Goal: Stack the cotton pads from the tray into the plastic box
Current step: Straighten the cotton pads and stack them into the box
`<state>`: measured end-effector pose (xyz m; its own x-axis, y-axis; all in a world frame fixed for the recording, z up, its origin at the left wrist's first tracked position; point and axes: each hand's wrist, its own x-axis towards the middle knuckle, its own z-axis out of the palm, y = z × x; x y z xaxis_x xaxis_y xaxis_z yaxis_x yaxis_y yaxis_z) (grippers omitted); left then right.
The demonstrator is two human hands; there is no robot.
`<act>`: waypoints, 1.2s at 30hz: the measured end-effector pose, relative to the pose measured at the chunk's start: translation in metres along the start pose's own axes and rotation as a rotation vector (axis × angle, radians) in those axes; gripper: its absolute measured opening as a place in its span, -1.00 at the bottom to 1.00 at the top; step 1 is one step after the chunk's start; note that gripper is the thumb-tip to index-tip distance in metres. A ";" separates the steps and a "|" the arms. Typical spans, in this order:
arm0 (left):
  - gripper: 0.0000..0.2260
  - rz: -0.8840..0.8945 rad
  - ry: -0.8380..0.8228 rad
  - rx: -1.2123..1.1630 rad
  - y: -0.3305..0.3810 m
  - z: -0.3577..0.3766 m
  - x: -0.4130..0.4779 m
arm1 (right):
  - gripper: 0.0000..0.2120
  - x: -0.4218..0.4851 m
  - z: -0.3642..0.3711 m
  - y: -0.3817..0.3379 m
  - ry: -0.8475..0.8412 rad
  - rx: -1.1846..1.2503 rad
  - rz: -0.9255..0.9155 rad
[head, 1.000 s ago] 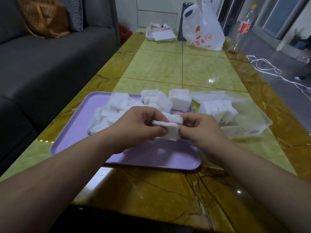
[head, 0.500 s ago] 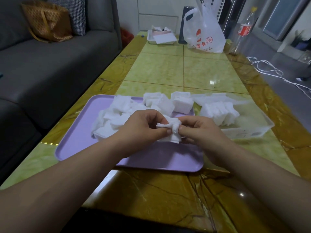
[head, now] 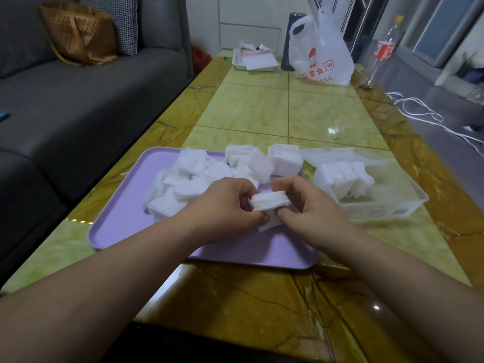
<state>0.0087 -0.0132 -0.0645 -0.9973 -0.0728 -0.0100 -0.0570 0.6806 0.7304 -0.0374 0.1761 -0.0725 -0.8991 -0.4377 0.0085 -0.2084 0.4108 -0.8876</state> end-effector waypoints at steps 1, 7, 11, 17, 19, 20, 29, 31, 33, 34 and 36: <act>-0.82 -0.001 0.002 0.033 0.001 0.001 0.000 | -0.55 0.000 0.001 0.000 -0.001 0.000 0.018; -0.87 0.064 0.030 0.049 0.008 0.012 0.001 | -0.33 0.001 0.017 -0.003 -0.034 0.023 0.120; -0.90 0.135 0.081 0.079 0.014 0.019 0.000 | -0.32 0.000 0.014 -0.009 0.014 0.038 0.092; -0.83 0.190 0.218 -0.128 0.034 0.007 0.012 | -0.66 -0.004 -0.023 -0.026 0.173 0.136 0.013; -0.85 0.167 0.159 -0.301 0.052 0.006 0.019 | -0.74 -0.005 -0.040 -0.030 0.186 0.243 0.049; -0.86 0.142 0.123 -0.373 0.062 0.008 0.024 | -0.80 -0.005 -0.049 -0.030 0.181 0.286 0.068; -0.75 0.120 0.102 -0.088 0.105 0.063 0.067 | -0.82 0.000 -0.132 0.005 0.643 -0.054 0.034; -0.74 0.169 0.075 0.118 0.108 0.073 0.073 | -0.77 0.002 -0.150 0.017 0.657 -0.264 0.056; -0.76 0.190 0.058 0.207 0.109 0.079 0.076 | -0.90 0.004 -0.159 0.027 0.630 -0.428 0.118; -0.77 0.196 0.061 0.222 0.109 0.082 0.078 | -0.93 0.006 -0.161 0.031 0.625 -0.487 0.157; -0.78 0.206 0.073 0.222 0.107 0.084 0.079 | -0.87 0.011 -0.160 0.037 0.604 -0.570 0.212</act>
<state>-0.0803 0.1151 -0.0451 -0.9834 0.0370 0.1779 0.1297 0.8283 0.5450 -0.1167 0.3144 -0.0310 -0.9582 0.1280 0.2560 -0.0292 0.8461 -0.5321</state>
